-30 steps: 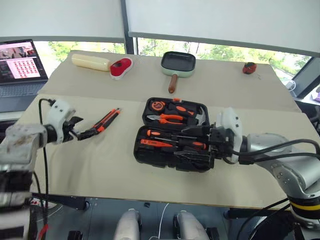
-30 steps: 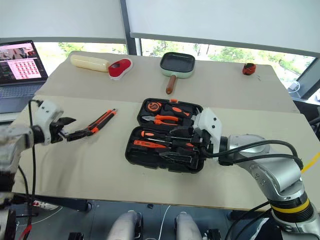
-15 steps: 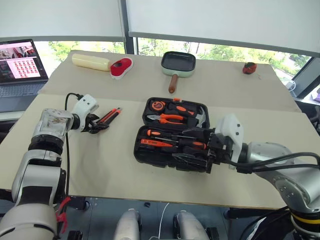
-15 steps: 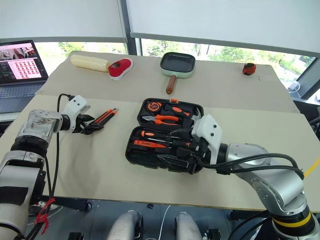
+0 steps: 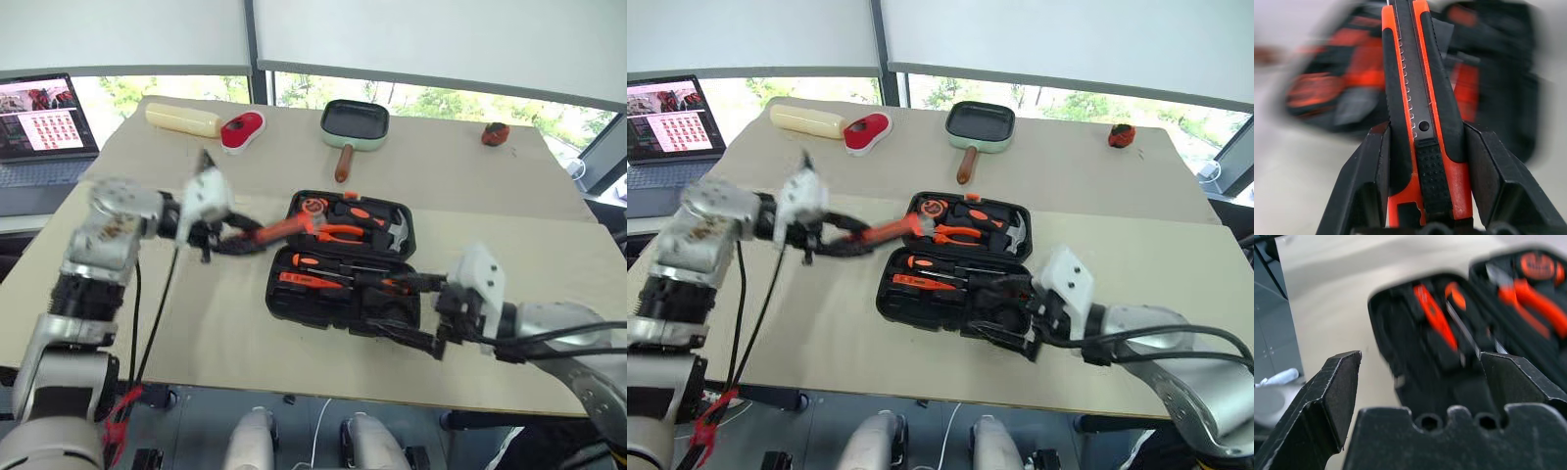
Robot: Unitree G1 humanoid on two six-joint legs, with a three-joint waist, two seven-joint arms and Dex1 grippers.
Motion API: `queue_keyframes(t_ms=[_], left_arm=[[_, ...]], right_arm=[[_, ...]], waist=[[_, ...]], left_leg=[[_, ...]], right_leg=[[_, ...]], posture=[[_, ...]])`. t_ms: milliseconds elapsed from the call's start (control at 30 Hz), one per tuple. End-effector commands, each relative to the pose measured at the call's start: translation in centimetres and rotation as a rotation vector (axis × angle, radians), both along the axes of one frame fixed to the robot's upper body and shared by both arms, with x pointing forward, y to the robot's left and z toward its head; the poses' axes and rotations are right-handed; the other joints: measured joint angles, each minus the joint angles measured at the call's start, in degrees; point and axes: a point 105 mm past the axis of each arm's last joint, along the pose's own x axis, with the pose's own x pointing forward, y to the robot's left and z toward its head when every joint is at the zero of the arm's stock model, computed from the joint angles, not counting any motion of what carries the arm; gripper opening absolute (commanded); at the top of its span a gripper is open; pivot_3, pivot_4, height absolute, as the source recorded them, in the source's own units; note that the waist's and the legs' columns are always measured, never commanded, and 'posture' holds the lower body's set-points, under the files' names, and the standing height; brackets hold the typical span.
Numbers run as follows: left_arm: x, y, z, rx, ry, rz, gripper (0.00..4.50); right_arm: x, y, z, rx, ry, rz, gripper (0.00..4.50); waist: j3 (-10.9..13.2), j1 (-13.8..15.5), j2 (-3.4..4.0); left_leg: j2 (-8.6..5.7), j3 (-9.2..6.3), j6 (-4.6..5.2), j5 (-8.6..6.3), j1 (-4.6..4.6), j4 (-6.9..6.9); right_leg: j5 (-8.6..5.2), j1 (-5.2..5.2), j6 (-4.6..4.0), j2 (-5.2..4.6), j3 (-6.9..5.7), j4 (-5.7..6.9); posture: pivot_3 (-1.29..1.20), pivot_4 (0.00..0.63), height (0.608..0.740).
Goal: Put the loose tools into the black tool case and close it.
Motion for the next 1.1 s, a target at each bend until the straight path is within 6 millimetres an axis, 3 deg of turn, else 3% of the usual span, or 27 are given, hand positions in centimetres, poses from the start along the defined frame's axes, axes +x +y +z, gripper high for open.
queue_keyframes(t_ms=[33,267,800,967,1033,1100], left_arm=[[-0.7,-1.6,0.1,0.074,-0.063,-0.125,1.72],[-0.1,-4.1,-2.7,0.166,-0.049,-0.143,1.72],[0.2,-6.8,-3.5,0.155,-0.023,-0.171,1.72],[0.1,-6.2,-4.4,0.200,-0.002,-0.176,1.72],[-0.3,-6.0,-4.5,0.201,0.019,-0.185,2.73],[-0.5,-6.0,-4.1,0.184,0.029,-0.194,3.14]], right_arm=[[-0.6,0.1,1.3,0.012,-0.062,0.004,4.50],[-1.2,0.4,0.8,0.039,-0.061,-0.048,4.50],[-1.4,0.3,0.8,0.076,-0.073,-0.114,4.50],[-1.1,0.1,0.8,0.081,-0.071,-0.127,4.50],[-1.0,0.1,0.8,0.084,-0.071,-0.129,4.50],[-1.0,0.2,0.7,0.086,-0.070,-0.130,4.50]], waist=[[0.0,-0.2,-0.01],[0.0,0.0,0.00],[0.0,0.0,0.01],[0.0,0.0,0.02],[0.0,0.0,0.02],[0.0,-0.1,0.02]], left_leg=[[0.02,-0.01,-0.01,0.01,-0.01,0.06],[0.02,-0.07,0.02,-0.01,-0.03,0.33],[0.02,-0.13,0.03,-0.01,-0.06,0.47],[0.01,-0.14,0.03,-0.01,-0.06,0.48],[0.02,-0.14,0.03,-0.01,-0.06,0.48],[0.02,-0.14,0.03,-0.01,-0.06,0.48]], right_leg=[[0.00,-0.04,-0.01,0.02,0.01,0.07],[-0.01,0.04,0.03,0.05,0.03,0.14],[0.00,0.06,0.04,0.06,0.03,0.26],[0.00,0.07,0.05,0.05,0.03,0.25],[0.00,0.06,0.05,0.06,0.03,0.27],[0.00,0.06,0.05,0.06,0.03,0.26]], posture=[[0.00,0.150,0.740],[0.00,0.150,0.740],[0.00,0.150,0.740],[0.00,0.150,0.740],[0.00,0.150,0.740],[0.00,0.150,0.740]])
